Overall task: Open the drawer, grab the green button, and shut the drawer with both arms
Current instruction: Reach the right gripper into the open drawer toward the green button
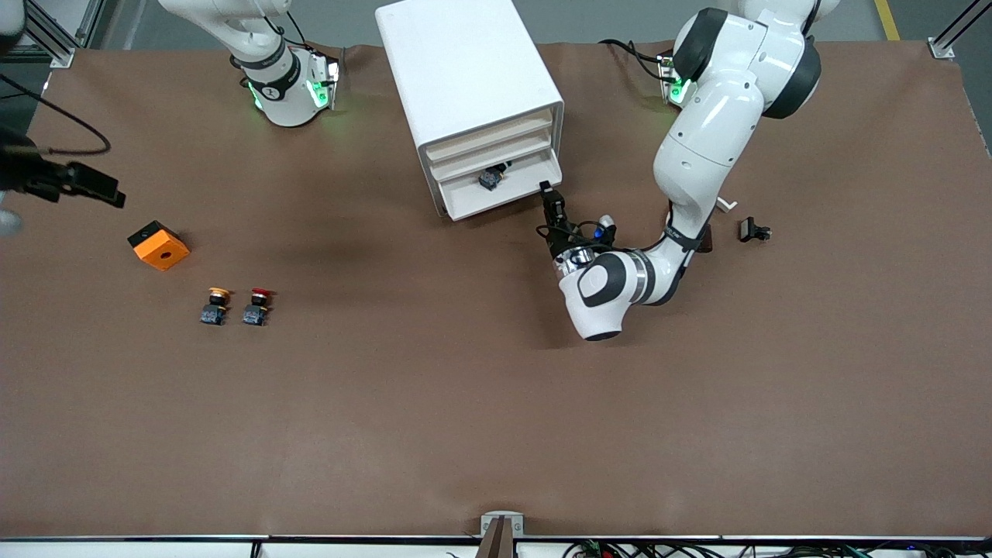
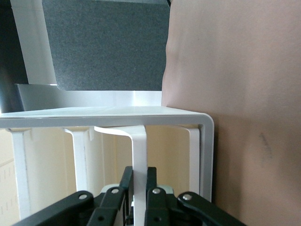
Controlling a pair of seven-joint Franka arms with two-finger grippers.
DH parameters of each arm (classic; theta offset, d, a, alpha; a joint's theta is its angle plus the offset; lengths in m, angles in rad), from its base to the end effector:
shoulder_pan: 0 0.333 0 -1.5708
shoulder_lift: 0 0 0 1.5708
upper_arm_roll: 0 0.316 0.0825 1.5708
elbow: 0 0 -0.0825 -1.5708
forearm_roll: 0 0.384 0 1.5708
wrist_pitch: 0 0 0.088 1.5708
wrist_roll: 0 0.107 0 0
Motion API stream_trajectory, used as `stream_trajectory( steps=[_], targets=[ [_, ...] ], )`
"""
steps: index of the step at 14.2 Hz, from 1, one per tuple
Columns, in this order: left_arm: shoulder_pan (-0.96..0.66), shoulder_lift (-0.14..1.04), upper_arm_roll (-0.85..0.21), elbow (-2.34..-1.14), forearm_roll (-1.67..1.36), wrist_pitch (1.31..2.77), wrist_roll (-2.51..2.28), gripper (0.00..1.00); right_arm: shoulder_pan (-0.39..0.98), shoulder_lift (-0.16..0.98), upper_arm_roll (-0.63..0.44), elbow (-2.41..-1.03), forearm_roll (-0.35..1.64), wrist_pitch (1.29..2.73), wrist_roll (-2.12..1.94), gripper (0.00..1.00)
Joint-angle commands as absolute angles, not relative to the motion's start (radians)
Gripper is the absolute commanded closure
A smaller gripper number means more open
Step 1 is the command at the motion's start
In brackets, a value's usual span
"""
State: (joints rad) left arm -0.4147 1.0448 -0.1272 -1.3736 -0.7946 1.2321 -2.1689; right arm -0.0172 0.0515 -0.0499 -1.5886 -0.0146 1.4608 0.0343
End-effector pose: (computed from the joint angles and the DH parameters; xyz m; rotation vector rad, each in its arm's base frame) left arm 0.4730 -0.3792 0.1048 -1.1189 -1.5213 1.3407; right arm 0.5536 -0.0382 0.5791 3.1108 -0.1586 -0.2803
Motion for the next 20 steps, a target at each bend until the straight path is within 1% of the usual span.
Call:
stream_trajectory(
  steps=[1,3,5,8,11,12,15,20],
  targets=[
    [-0.385,1.042,-0.124,-1.362,-0.798,1.247,-2.181,0.99,-0.017,0.091,-0.046,-1.539,-0.034,1.439,0.046,0.0],
    [-0.361,1.043,-0.124,-1.352,-0.814,1.262,-2.181,0.99,-0.003,0.091,-0.044,-1.542,-0.026,1.439,0.087,0.0],
    [-0.339,1.045,-0.124,-1.333,-0.828,1.276,-2.181,0.99,0.038,0.089,-0.041,-1.546,-0.015,1.424,0.248,0.0],
    [-0.307,1.043,-0.124,-1.319,-0.873,1.307,-2.183,0.99,0.142,0.078,-0.043,-1.548,0.034,1.379,0.383,0.0],
    [-0.284,1.045,-0.124,-1.315,-0.92,1.319,-2.183,0.97,0.244,0.08,-0.043,-1.549,0.119,1.39,0.662,0.0],
    [-0.279,1.045,-0.117,-1.31,-0.92,1.319,-2.183,0.94,0.285,0.081,-0.043,-1.558,0.133,1.413,0.742,0.0],
    [-0.272,1.046,-0.109,-1.31,-0.92,1.319,-2.183,0.94,0.428,0.08,-0.043,-1.626,0.155,1.549,0.926,0.0],
    [-0.267,1.046,-0.109,-1.312,-0.92,1.319,-2.183,0.93,0.713,0.084,-0.043,-1.79,0.163,1.843,1.277,0.0]
  ],
)
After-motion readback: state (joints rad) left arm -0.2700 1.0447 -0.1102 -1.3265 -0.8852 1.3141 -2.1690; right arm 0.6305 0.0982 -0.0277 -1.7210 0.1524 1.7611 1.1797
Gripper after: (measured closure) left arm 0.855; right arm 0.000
